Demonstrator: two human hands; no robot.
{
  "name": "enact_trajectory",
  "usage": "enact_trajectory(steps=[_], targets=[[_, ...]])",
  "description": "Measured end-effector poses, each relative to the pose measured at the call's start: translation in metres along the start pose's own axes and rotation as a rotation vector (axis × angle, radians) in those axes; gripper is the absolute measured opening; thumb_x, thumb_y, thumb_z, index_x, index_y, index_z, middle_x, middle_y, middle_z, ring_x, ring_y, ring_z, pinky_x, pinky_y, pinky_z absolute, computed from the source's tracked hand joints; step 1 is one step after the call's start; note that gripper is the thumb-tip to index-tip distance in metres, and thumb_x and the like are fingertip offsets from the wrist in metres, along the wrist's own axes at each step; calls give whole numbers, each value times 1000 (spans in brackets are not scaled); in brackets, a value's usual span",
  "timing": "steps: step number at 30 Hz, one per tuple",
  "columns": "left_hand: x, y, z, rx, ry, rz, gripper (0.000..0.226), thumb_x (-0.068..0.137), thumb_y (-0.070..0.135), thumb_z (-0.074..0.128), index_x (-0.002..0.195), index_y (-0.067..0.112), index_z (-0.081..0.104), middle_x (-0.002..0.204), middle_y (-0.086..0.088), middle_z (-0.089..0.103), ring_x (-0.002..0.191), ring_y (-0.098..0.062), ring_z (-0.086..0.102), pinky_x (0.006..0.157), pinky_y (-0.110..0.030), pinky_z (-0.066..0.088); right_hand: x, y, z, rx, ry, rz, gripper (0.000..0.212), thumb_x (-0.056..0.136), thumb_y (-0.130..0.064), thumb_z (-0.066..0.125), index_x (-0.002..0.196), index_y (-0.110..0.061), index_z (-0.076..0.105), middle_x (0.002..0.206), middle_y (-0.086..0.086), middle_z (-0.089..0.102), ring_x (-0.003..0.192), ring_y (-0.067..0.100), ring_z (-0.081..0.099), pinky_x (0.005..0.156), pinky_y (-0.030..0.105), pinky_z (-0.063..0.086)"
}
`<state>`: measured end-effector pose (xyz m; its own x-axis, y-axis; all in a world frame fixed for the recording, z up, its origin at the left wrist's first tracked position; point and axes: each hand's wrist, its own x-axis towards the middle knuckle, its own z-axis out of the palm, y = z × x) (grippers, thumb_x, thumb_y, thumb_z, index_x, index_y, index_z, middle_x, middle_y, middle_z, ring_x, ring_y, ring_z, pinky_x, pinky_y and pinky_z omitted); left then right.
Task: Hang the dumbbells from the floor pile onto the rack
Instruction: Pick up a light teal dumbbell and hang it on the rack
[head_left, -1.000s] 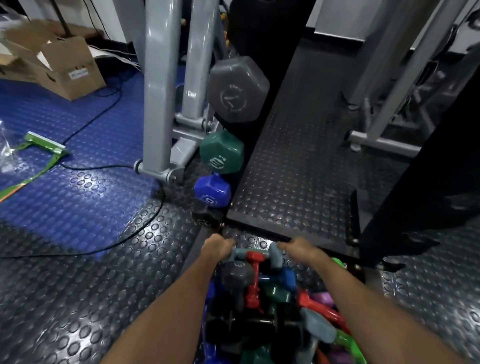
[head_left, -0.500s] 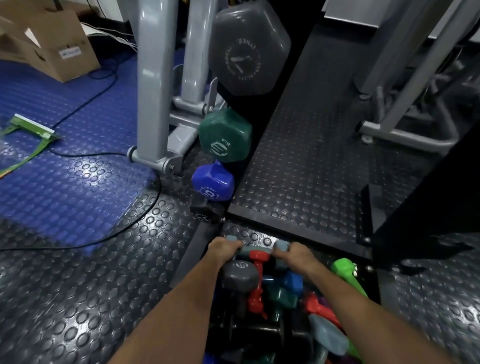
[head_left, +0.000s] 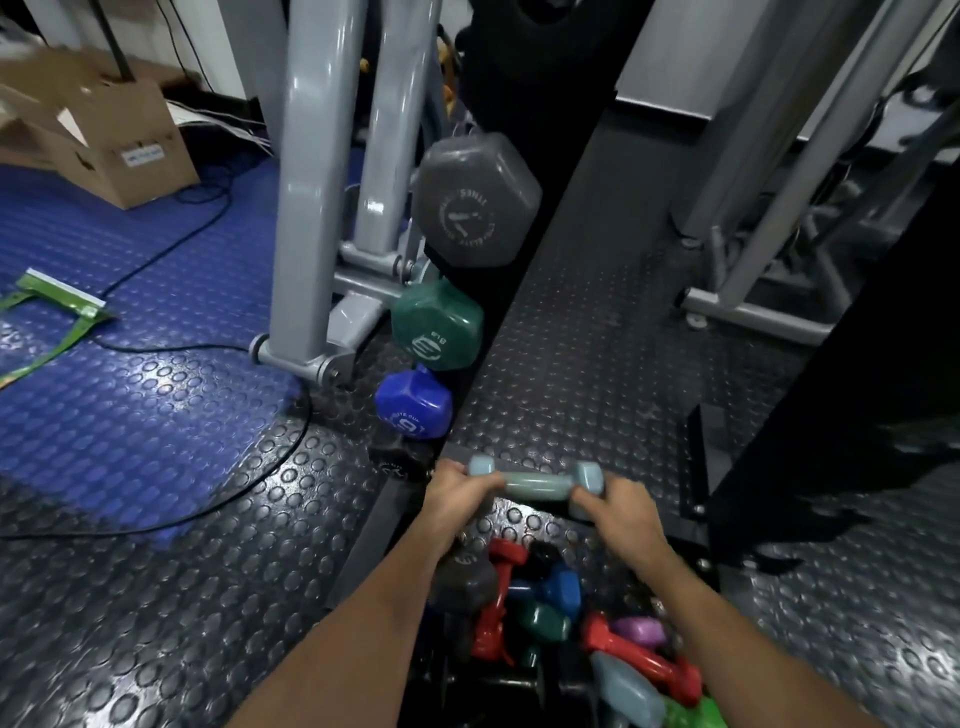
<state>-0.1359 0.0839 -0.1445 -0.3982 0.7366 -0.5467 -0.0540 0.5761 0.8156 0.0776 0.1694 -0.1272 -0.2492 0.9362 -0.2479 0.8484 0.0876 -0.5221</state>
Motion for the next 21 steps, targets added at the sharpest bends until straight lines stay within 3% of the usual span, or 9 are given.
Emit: enact_trajectory(steps=[4, 6, 8, 12, 16, 21], targets=[[-23, 32, 0, -98, -157, 17, 58, 73, 51, 85, 116, 19, 65, 111, -7, 71, 91, -19, 69, 76, -34, 54, -9, 0, -33, 46, 35, -4, 34, 95, -43, 67, 90, -11, 75, 80, 6, 73, 71, 20, 65, 58, 28, 44], [-35, 47, -1, -135, -217, 37, 64, 70, 58, 84, 119, 22, 66, 116, -9, 70, 93, -22, 66, 77, -36, 51, -12, -1, -51, 58, 63, -28, 33, 95, -46, 67, 95, -14, 76, 79, 3, 73, 73, 19, 66, 62, 33, 46], [-48, 61, -5, -133, -259, 63, 54, 74, 57, 82, 117, 26, 66, 117, -7, 69, 96, -21, 64, 80, -35, 48, -16, -7, -70, 63, 92, -56, 31, 95, -47, 68, 101, -18, 77, 78, -1, 72, 73, 18, 66, 63, 33, 46], [-77, 85, -12, -182, -293, 68, 48, 80, 46, 82, 115, 20, 62, 118, -10, 65, 93, -22, 64, 66, -33, 53, -30, -26, -108, 34, 129, -108, 32, 92, -53, 67, 106, -25, 76, 78, -4, 74, 76, 18, 70, 73, 38, 56], [-109, 116, -26, -292, -363, 75, 50, 84, 31, 84, 120, 13, 53, 129, -20, 59, 95, -28, 69, 83, -45, 63, -55, -52, -146, 31, 160, -201, 32, 93, -54, 67, 113, -30, 75, 72, -8, 72, 68, 8, 68, 66, 33, 53], [-156, 156, -36, -316, -288, 206, 44, 87, 28, 80, 122, 17, 56, 124, -15, 66, 92, -22, 67, 68, -32, 58, -88, -80, -190, 137, 238, -283, 37, 91, -53, 69, 117, -28, 76, 79, -6, 76, 73, 7, 69, 68, 34, 54]])
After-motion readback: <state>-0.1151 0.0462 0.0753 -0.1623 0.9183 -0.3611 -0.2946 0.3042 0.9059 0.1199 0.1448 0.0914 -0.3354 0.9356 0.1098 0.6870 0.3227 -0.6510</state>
